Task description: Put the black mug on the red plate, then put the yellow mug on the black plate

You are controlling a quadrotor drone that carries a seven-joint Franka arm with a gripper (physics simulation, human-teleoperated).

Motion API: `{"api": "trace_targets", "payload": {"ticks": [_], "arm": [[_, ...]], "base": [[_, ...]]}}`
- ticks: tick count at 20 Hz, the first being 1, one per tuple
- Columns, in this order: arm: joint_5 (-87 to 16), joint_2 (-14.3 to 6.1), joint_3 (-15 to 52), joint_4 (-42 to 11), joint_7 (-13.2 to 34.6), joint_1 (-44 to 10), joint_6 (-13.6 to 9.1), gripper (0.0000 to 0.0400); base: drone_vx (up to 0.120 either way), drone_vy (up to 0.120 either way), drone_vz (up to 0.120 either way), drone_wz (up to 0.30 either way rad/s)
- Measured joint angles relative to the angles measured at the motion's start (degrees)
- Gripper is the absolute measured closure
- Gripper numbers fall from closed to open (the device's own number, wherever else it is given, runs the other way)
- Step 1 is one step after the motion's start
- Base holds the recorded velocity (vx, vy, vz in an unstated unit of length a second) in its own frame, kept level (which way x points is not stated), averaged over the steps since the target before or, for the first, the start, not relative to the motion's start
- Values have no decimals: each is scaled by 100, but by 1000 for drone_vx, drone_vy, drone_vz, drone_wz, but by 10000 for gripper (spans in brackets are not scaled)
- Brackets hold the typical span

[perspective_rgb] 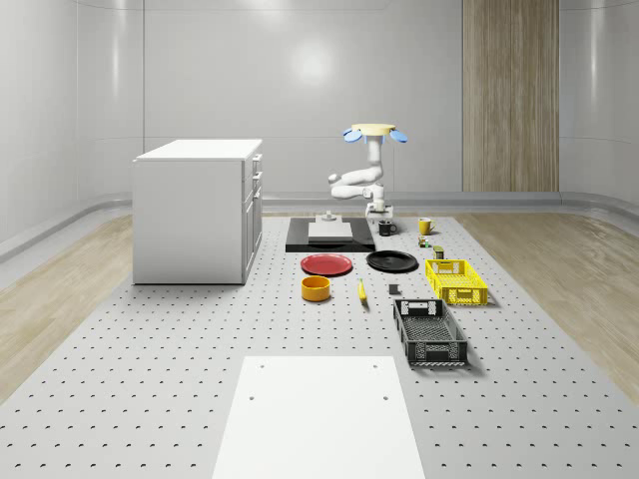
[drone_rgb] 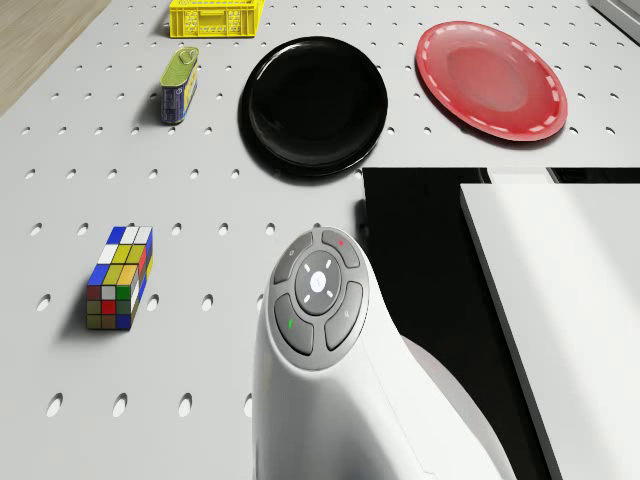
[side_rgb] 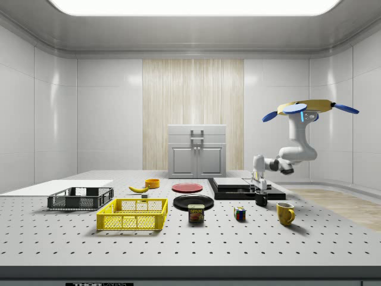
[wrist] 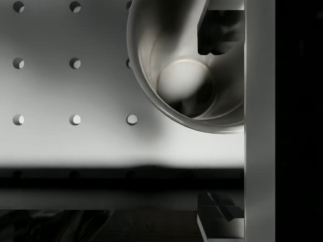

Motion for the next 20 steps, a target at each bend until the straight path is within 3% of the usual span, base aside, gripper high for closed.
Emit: {"api": "trace_targets", "payload": {"ticks": [3, 6, 13, 20], "arm": [[-11, -47, -24, 14, 10, -18, 58, 174], [-8, -89, -30, 22, 23, -35, 103, 235], [163, -152, 129, -8, 74, -75, 111, 280], [570, -192, 537, -86, 162, -131, 18, 288]], "base": [[0, 0, 0, 0], [0, 0, 0, 0], [0, 0, 0, 0], [0, 0, 120, 0]]}}
